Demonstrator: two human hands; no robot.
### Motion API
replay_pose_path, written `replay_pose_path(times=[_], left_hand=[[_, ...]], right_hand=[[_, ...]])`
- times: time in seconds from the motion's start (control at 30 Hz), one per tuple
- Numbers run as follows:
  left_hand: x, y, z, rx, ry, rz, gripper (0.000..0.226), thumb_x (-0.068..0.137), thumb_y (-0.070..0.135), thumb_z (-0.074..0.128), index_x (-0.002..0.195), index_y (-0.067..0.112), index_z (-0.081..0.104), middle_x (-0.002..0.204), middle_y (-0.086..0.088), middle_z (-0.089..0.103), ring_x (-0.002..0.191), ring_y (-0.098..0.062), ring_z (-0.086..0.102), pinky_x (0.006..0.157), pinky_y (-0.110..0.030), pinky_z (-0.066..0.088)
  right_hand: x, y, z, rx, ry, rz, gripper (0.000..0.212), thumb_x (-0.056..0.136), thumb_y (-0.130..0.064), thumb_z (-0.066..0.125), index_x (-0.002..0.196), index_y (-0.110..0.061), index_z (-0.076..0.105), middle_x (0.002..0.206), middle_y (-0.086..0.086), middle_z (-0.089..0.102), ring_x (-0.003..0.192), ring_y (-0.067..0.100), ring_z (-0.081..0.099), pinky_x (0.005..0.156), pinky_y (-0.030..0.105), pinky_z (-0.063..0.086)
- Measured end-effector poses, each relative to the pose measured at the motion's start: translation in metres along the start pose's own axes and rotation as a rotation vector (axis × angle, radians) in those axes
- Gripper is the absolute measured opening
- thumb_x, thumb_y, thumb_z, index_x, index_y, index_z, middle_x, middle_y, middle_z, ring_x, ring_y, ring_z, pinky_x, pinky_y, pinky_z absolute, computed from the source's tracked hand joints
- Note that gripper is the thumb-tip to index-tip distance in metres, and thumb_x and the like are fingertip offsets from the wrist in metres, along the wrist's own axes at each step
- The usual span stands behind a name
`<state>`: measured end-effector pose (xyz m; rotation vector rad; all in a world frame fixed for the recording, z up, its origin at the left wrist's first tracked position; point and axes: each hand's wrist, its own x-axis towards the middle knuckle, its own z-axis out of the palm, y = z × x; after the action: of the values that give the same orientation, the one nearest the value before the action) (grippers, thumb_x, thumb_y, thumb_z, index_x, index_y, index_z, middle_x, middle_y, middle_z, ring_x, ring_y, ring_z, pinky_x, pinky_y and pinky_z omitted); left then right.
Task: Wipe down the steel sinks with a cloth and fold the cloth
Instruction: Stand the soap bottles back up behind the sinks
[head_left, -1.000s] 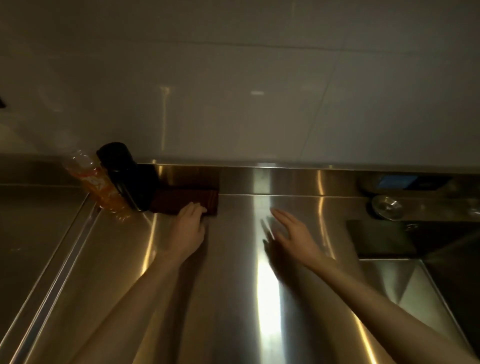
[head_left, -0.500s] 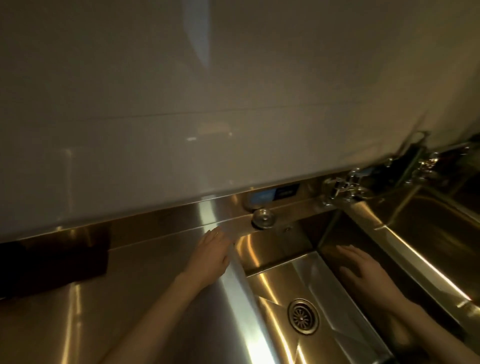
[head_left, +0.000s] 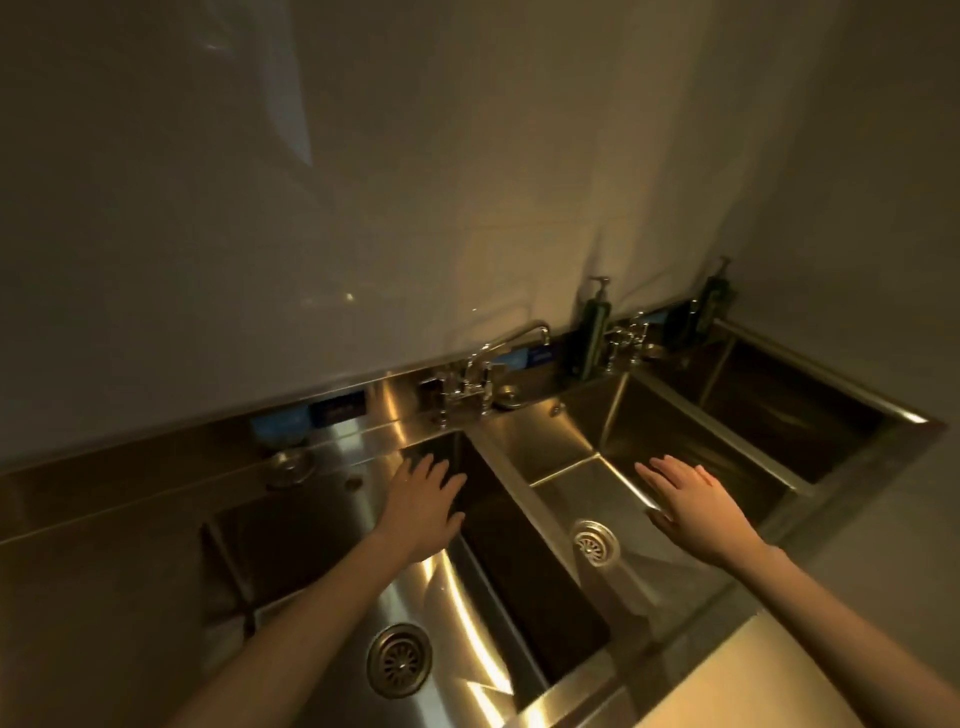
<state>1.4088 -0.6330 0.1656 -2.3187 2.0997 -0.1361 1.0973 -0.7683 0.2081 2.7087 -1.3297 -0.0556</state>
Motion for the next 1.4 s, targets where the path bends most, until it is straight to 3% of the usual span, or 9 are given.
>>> replay_pose_path(times=[0.17, 0.3, 0.6, 0.87, 1.0, 1.4], left_hand=[[0.056, 0.082, -0.011, 0.031, -0.033, 0.029, 0.055, 0.098, 0.043, 0.033, 0.148, 0.023, 0.022, 0.155, -0.008, 0.022, 0.143, -0.025, 0.014, 0.116, -0.044, 0.01], [0.096, 0.107, -0.018, 0.116, -0.069, 0.041, 0.055, 0.098, 0.042, 0.035, 0.148, 0.021, 0.023, 0.152, -0.008, 0.026, 0.142, -0.026, 0.018, 0.115, -0.042, 0.015], [0.166, 0.135, -0.018, 0.111, 0.006, 0.081, 0.051, 0.095, 0.039, 0.038, 0.142, 0.021, 0.033, 0.14, -0.003, 0.041, 0.13, -0.021, 0.035, 0.109, -0.036, 0.025], [0.221, 0.141, -0.006, 0.123, -0.074, 0.089, 0.05, 0.096, 0.036, 0.037, 0.143, 0.018, 0.032, 0.138, -0.006, 0.042, 0.128, -0.022, 0.038, 0.104, -0.034, 0.03], [0.254, 0.151, 0.003, 0.106, -0.084, 0.091, 0.05, 0.096, 0.034, 0.038, 0.143, 0.017, 0.033, 0.139, -0.005, 0.043, 0.128, -0.02, 0.038, 0.104, -0.031, 0.031], [0.382, 0.2, 0.026, 0.017, -0.156, -0.177, 0.041, 0.094, 0.03, 0.042, 0.133, 0.017, 0.042, 0.135, -0.005, 0.047, 0.121, -0.021, 0.046, 0.095, -0.032, 0.039]], right_hand=[[0.002, 0.085, -0.01, -0.063, -0.043, 0.036, 0.059, 0.099, -0.036, 0.041, 0.151, -0.024, 0.015, 0.156, 0.002, 0.021, 0.145, 0.019, 0.013, 0.117, 0.038, 0.013], [0.012, 0.132, -0.014, -0.11, -0.072, 0.048, 0.057, 0.101, -0.029, 0.038, 0.151, -0.023, 0.012, 0.157, 0.004, 0.018, 0.146, 0.02, 0.01, 0.117, 0.039, 0.01], [0.06, 0.17, -0.004, -0.035, -0.079, 0.033, 0.057, 0.1, -0.029, 0.04, 0.151, -0.021, 0.016, 0.156, 0.006, 0.02, 0.145, 0.021, 0.015, 0.118, 0.039, 0.013], [0.113, 0.196, -0.005, 0.022, -0.026, 0.007, 0.059, 0.098, -0.011, 0.044, 0.15, -0.019, 0.019, 0.155, 0.009, 0.023, 0.143, 0.024, 0.02, 0.117, 0.038, 0.017], [0.146, 0.213, -0.001, 0.048, 0.023, -0.042, 0.057, 0.098, -0.019, 0.046, 0.149, -0.018, 0.022, 0.153, 0.007, 0.028, 0.141, 0.024, 0.025, 0.115, 0.036, 0.021], [0.311, 0.319, 0.017, 0.095, 0.048, -0.246, 0.053, 0.097, -0.031, 0.046, 0.146, -0.015, 0.031, 0.147, 0.007, 0.039, 0.131, 0.025, 0.04, 0.106, 0.036, 0.036]])
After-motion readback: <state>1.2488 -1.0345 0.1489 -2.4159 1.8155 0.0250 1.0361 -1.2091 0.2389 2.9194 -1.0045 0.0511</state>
